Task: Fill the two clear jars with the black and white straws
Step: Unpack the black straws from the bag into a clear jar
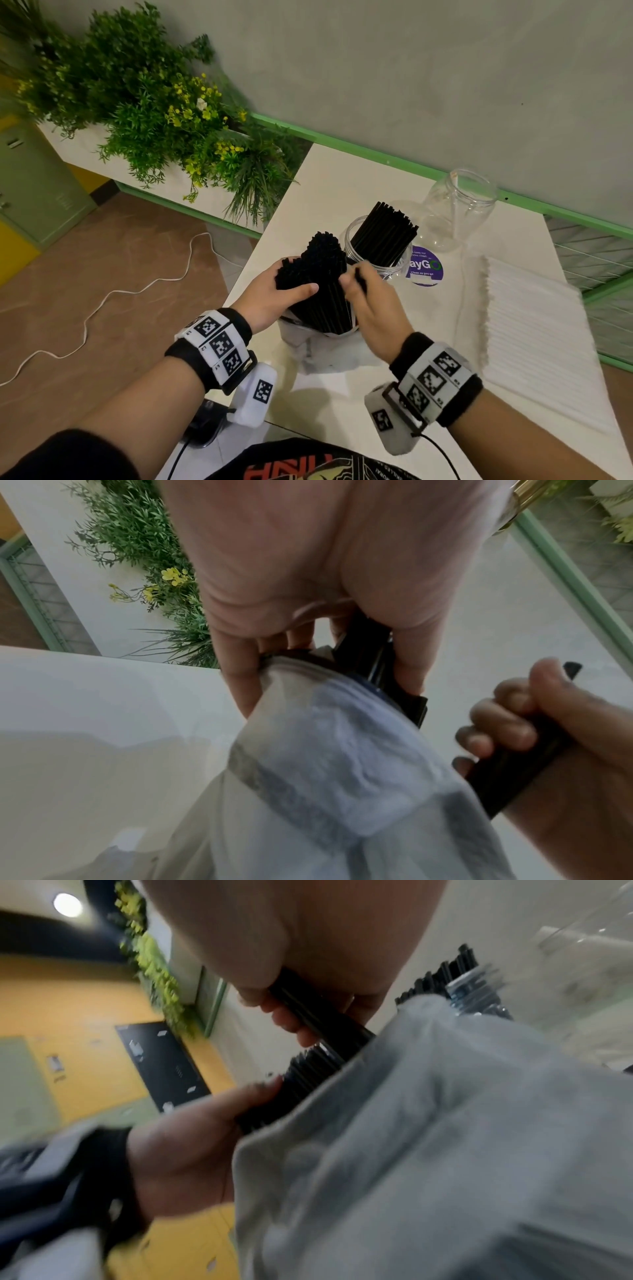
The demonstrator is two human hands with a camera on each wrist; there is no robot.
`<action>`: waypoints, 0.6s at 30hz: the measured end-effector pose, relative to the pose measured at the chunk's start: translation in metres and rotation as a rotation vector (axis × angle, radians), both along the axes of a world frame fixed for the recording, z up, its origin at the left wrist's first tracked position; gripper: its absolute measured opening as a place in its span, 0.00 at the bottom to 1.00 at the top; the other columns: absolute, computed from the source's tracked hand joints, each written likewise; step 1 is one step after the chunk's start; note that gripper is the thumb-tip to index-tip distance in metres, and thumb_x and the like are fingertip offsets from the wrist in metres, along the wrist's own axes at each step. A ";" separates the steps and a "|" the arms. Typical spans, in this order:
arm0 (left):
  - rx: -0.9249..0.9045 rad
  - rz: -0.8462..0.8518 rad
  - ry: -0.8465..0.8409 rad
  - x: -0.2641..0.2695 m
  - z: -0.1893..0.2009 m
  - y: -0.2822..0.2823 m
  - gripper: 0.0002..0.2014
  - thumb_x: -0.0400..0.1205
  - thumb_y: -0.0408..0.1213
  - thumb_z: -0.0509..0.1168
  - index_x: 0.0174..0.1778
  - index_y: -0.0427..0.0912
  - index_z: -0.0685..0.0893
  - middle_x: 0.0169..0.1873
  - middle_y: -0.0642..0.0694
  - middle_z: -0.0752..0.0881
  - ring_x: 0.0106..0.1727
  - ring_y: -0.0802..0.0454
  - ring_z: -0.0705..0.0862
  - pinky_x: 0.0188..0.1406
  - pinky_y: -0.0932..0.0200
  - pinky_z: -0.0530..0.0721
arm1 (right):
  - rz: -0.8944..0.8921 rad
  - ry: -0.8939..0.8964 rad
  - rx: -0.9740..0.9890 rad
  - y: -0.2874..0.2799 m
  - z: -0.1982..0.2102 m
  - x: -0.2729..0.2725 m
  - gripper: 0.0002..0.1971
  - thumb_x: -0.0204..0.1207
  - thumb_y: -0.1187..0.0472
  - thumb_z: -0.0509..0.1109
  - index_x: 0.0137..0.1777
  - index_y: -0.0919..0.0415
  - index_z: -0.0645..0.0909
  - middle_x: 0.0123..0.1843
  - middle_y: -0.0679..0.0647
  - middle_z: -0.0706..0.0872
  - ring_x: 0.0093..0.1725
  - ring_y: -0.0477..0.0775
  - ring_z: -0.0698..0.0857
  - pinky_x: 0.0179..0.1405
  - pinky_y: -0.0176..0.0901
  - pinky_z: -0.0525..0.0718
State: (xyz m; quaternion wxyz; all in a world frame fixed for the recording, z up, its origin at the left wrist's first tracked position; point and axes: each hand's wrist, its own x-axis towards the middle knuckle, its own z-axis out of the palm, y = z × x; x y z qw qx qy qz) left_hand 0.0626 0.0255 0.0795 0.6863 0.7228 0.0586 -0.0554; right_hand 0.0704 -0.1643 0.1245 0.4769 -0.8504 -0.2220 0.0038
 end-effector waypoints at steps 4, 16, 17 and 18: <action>-0.014 -0.020 0.011 -0.001 0.001 0.002 0.32 0.62 0.56 0.75 0.62 0.51 0.82 0.55 0.55 0.88 0.59 0.60 0.85 0.63 0.58 0.80 | -0.183 0.054 0.094 -0.002 0.009 0.030 0.11 0.83 0.53 0.63 0.58 0.59 0.72 0.48 0.54 0.79 0.47 0.51 0.79 0.50 0.46 0.79; -0.008 -0.055 0.077 -0.002 0.002 0.001 0.38 0.64 0.40 0.82 0.71 0.50 0.75 0.62 0.55 0.83 0.63 0.63 0.81 0.62 0.66 0.78 | -0.005 0.075 -0.285 -0.032 -0.040 0.010 0.54 0.54 0.25 0.70 0.79 0.52 0.62 0.69 0.46 0.71 0.71 0.50 0.68 0.72 0.43 0.67; -0.016 -0.083 0.085 -0.002 0.002 0.000 0.42 0.62 0.39 0.83 0.72 0.50 0.74 0.63 0.54 0.83 0.64 0.63 0.81 0.63 0.67 0.78 | 0.008 0.100 -0.304 -0.029 -0.043 0.011 0.56 0.52 0.24 0.70 0.79 0.53 0.62 0.69 0.47 0.71 0.71 0.51 0.69 0.72 0.42 0.66; -0.029 -0.110 0.089 -0.002 0.001 -0.001 0.45 0.60 0.40 0.85 0.73 0.49 0.73 0.63 0.53 0.84 0.65 0.62 0.81 0.64 0.65 0.78 | 0.022 0.123 -0.325 -0.026 -0.045 0.013 0.58 0.50 0.24 0.69 0.80 0.53 0.61 0.67 0.47 0.70 0.70 0.51 0.69 0.72 0.42 0.67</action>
